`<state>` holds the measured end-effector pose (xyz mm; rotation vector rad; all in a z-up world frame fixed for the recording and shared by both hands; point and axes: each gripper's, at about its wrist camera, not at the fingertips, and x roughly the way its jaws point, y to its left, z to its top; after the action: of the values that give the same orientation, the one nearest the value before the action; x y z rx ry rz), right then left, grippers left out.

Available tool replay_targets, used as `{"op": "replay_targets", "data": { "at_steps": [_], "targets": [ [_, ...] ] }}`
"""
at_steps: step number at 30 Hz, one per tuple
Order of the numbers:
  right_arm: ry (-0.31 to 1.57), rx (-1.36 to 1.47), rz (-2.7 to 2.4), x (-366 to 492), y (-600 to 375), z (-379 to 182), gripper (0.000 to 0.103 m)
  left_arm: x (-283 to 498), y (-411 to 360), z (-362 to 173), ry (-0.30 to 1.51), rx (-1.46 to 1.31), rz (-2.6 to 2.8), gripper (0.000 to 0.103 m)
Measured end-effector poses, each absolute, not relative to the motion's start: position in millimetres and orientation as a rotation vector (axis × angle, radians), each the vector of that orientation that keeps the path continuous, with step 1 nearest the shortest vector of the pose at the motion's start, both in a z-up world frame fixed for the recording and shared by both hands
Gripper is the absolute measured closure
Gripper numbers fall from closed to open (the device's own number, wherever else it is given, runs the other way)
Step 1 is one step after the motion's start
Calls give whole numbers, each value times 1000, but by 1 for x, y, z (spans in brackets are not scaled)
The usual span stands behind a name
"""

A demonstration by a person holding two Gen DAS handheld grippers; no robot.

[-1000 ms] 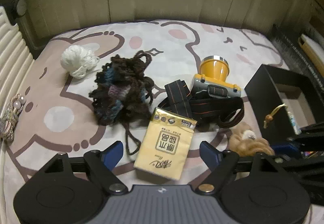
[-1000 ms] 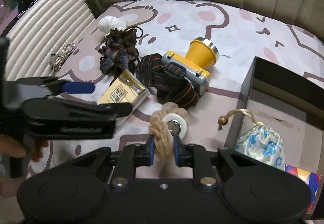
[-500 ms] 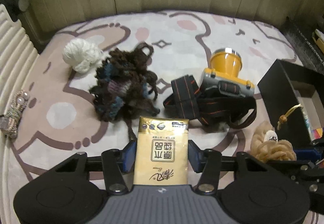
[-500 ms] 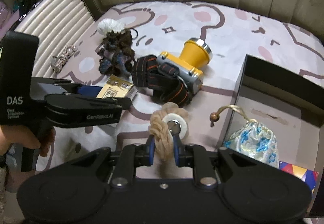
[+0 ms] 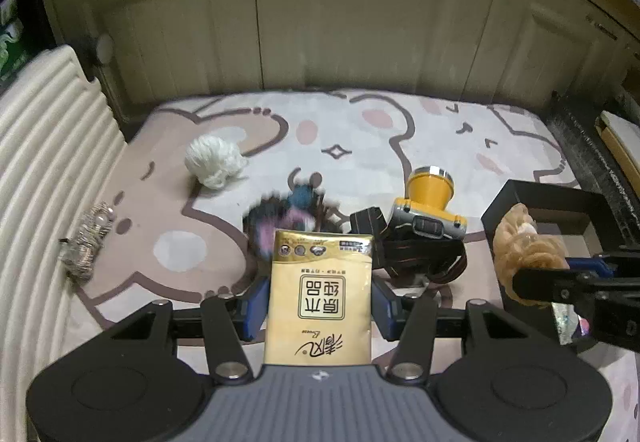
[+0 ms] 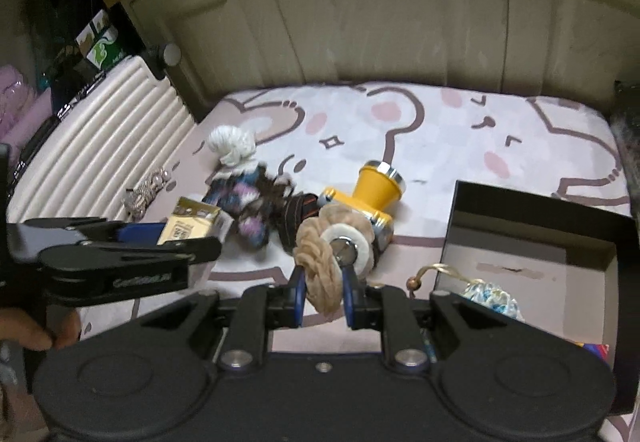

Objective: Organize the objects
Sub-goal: 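Grasp the fabric flower with the right tool while the left tool grasps the tissue pack, then carry the flower toward the black box with the right tool while the left tool holds the tissue pack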

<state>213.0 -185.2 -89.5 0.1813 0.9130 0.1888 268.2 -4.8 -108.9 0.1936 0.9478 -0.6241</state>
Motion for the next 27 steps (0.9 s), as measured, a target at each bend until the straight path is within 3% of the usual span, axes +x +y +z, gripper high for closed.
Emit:
{"op": "replay_targets", "data": {
  "at_steps": [17, 27],
  "targets": [
    [800, 207, 162, 191, -196, -58, 84, 250, 18, -75, 898, 175, -678, 49],
    [824, 202, 178, 195, -191, -63, 84, 247, 8, -148, 1169, 412, -818, 49]
  ]
}}
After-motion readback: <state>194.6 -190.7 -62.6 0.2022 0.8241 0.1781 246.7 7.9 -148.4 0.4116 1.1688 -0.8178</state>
